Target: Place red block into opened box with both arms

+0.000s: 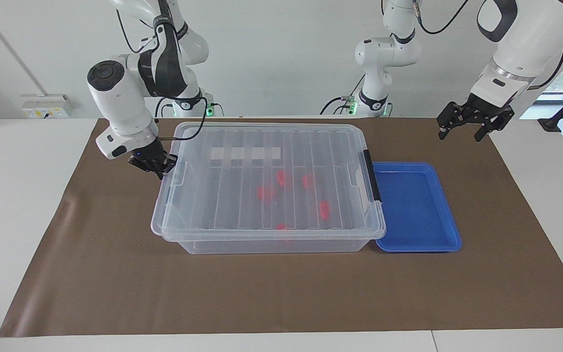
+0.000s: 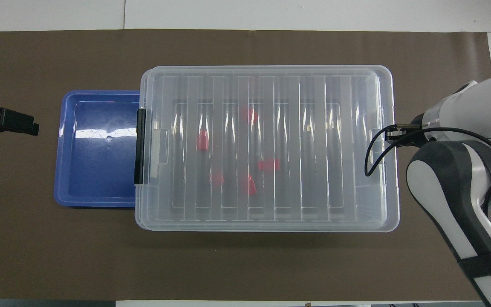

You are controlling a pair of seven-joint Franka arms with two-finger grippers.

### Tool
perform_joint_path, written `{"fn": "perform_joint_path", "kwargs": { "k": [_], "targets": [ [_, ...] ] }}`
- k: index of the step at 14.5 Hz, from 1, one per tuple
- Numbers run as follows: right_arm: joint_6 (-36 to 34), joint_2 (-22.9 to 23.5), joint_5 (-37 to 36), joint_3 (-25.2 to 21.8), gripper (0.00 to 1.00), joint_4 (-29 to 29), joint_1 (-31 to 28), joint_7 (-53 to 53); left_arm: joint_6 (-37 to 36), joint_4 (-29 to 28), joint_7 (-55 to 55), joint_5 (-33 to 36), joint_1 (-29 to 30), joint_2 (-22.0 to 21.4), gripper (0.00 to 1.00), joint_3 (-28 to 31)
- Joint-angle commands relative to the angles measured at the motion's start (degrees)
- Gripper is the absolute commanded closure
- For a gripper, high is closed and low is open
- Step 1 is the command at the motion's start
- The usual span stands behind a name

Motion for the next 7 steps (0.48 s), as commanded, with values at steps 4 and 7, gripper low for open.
{"fn": "perform_joint_path", "kwargs": {
  "k": [4, 7],
  "targets": [
    [-3.90, -0.95, 0.37, -0.11, 1.00, 2.66, -0.79, -1.27, -0.81, -0.54, 0.60, -0.74, -0.77, -0.36, 0.00, 0.99],
    [-12.77, -1.21, 0.28, -0.37, 1.00, 9.60, -2.63, -2.94, -0.89, -0.54, 0.69, -0.74, -0.41, -0.36, 0.00, 1.17]
  ]
}}
